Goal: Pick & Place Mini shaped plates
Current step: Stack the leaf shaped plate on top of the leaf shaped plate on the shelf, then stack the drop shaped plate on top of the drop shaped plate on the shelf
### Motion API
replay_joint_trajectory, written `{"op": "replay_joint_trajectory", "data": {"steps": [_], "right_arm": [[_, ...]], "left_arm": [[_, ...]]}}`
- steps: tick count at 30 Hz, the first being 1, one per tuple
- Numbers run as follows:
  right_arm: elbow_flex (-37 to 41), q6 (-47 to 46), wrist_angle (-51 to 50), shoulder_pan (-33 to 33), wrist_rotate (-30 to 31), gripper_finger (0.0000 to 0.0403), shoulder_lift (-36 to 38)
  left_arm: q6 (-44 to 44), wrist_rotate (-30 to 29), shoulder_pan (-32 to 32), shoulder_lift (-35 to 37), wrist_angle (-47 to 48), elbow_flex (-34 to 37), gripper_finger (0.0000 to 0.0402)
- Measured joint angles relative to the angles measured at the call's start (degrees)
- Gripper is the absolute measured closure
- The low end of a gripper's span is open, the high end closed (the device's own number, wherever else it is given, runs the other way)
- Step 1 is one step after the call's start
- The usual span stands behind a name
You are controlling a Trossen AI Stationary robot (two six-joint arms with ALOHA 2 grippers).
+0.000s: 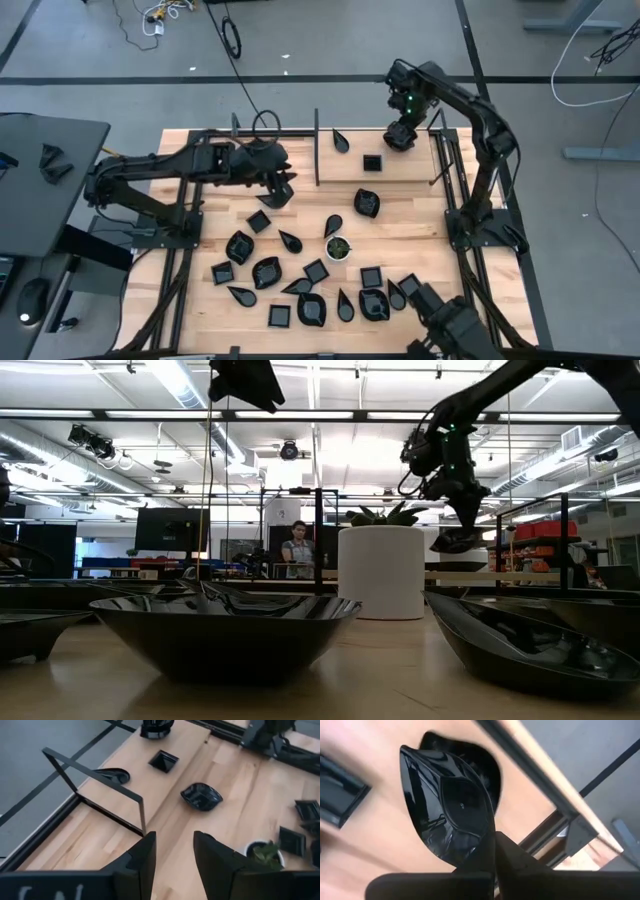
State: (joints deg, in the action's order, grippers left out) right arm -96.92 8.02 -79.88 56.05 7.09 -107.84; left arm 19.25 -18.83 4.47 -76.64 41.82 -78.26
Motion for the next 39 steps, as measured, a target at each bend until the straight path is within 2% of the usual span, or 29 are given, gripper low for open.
{"op": "replay_joint_trajectory", "data": {"steps": [15, 21, 34, 39], "right_arm": [[0.0, 3.8, 3.4, 2.6, -4.6, 0.04, -2.5], [0.0, 4.1, 4.2, 2.6, -4.3, 0.0396, -3.5], [0.0, 4.7, 4.6, 2.6, -2.0, 0.0315, -3.5], [0.0, 4.6, 3.1, 2.6, -3.0, 0.0301, -3.5]], "left_arm": [[-0.4, 0.0, 3.5, 0.0, -1.8, 0.0, 0.0266], [-0.4, 0.0, 3.5, 0.0, -1.8, 0.0, 0.0266], [-0.4, 0.0, 3.5, 0.0, -1.8, 0.0, 0.0266], [-0.4, 0.0, 3.5, 0.0, -1.8, 0.0, 0.0266]]}}
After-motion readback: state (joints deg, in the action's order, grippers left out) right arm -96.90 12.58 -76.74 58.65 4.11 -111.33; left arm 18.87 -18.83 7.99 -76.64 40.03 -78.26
